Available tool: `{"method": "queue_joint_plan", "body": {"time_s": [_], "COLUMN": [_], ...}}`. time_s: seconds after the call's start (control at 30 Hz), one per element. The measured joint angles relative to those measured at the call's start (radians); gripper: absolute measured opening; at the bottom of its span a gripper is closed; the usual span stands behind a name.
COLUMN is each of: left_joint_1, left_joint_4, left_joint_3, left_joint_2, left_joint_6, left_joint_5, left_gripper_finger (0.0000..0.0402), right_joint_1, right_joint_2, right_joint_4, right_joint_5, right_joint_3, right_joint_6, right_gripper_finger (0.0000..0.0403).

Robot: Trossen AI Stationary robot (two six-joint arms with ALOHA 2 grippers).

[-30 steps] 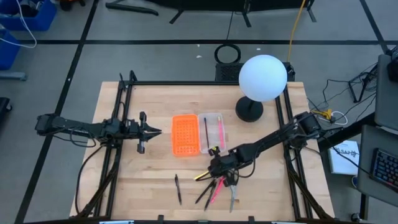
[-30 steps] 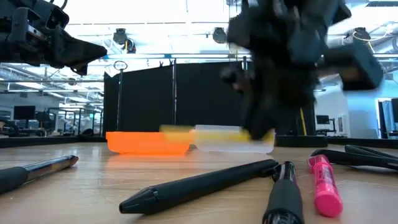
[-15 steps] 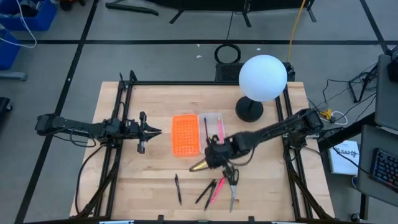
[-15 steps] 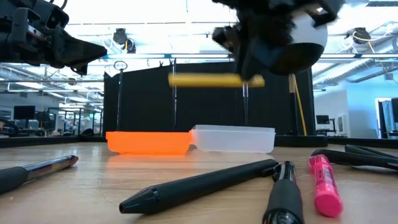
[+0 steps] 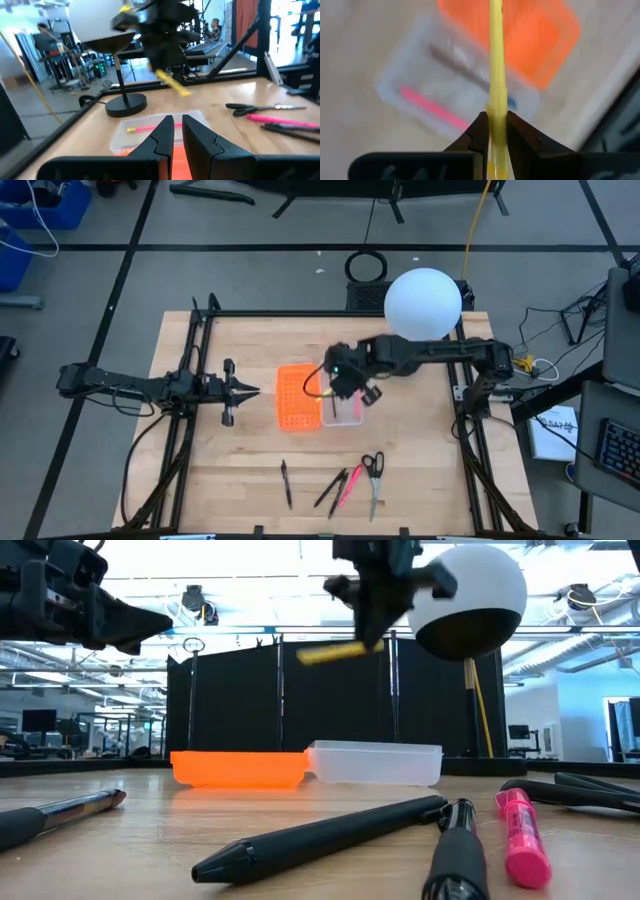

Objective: Pick & place school supplies into a supply box
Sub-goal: Put the yellow pen into the orange supply box

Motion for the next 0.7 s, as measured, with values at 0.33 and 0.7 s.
{"method": "queue_joint_plan", "body": {"time_s": [0.33,0.7], "left_joint_1": [0.0,0.0], "left_joint_4": [-0.003,-0.035], "left_joint_3": [0.0,0.0], "left_joint_2": [0.0,0.0], "left_joint_6": [0.105,0.126], "left_joint_5": [-0.008,-0.008], "left_gripper_finger": [0.0047,0.0047], "right_joint_1": [-0.12,-0.128], "right_joint_2": [0.046,0.049], "right_joint_4": [-0.083,0.009], "right_joint_5": [0.178,0.035], "right_joint_3": [-0.011,-0.013], "right_joint_6": [-0.324,-0.558], "right_gripper_finger": [0.0039,0.004]}}
